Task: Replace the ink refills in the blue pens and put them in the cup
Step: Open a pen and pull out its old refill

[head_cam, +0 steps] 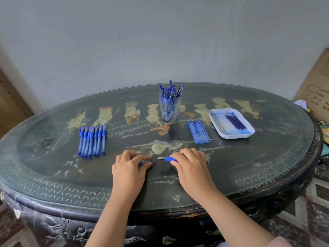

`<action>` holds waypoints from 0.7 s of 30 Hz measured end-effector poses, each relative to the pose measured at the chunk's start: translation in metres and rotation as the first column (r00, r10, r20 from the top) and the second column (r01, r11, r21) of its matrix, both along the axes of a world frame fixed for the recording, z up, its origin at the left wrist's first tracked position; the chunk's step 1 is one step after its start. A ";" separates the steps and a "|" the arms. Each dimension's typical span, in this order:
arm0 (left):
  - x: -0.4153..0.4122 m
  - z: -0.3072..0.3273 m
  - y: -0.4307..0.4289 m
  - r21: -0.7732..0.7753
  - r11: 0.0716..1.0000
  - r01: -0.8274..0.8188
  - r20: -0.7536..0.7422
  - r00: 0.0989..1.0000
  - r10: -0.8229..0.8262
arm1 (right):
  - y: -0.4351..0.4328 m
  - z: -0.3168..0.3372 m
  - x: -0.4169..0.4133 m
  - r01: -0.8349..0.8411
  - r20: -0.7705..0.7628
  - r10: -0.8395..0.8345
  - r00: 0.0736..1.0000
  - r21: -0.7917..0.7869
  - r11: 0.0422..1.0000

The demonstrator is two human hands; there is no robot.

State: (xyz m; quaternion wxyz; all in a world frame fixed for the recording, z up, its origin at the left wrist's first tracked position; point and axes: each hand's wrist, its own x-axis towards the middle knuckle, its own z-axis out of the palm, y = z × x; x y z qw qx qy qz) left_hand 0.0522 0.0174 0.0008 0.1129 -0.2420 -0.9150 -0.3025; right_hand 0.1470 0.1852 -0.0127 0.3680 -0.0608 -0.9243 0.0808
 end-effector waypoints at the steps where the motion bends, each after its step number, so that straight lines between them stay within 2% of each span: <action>1: -0.002 0.001 0.001 0.000 1.000 -0.005 0.012 1.000 0.005 | 0.000 -0.001 0.000 -0.001 0.005 0.001 1.000 0.003 1.000; 4: -0.005 0.003 0.005 -0.026 1.000 -0.018 0.076 0.997 0.019 | 0.001 -0.001 -0.001 0.000 0.017 0.000 1.000 0.007 1.000; 8: -0.002 0.000 0.003 0.001 1.000 -0.020 0.052 0.998 0.020 | 0.001 -0.002 -0.002 0.013 0.020 -0.013 1.000 -0.001 1.000; 11: 0.001 -0.001 0.000 0.134 0.985 0.111 -0.039 0.993 -0.107 | 0.003 -0.005 -0.003 0.018 0.023 -0.018 1.000 -0.019 1.000; 14: 0.007 0.000 0.000 0.173 0.940 0.295 -0.112 0.954 -0.279 | 0.002 -0.005 -0.003 -0.012 0.019 0.013 1.000 -0.033 0.999; 21: 0.009 -0.003 0.006 0.237 0.913 0.332 -0.185 0.938 -0.294 | 0.000 -0.004 -0.002 -0.092 0.016 0.092 0.996 0.006 0.996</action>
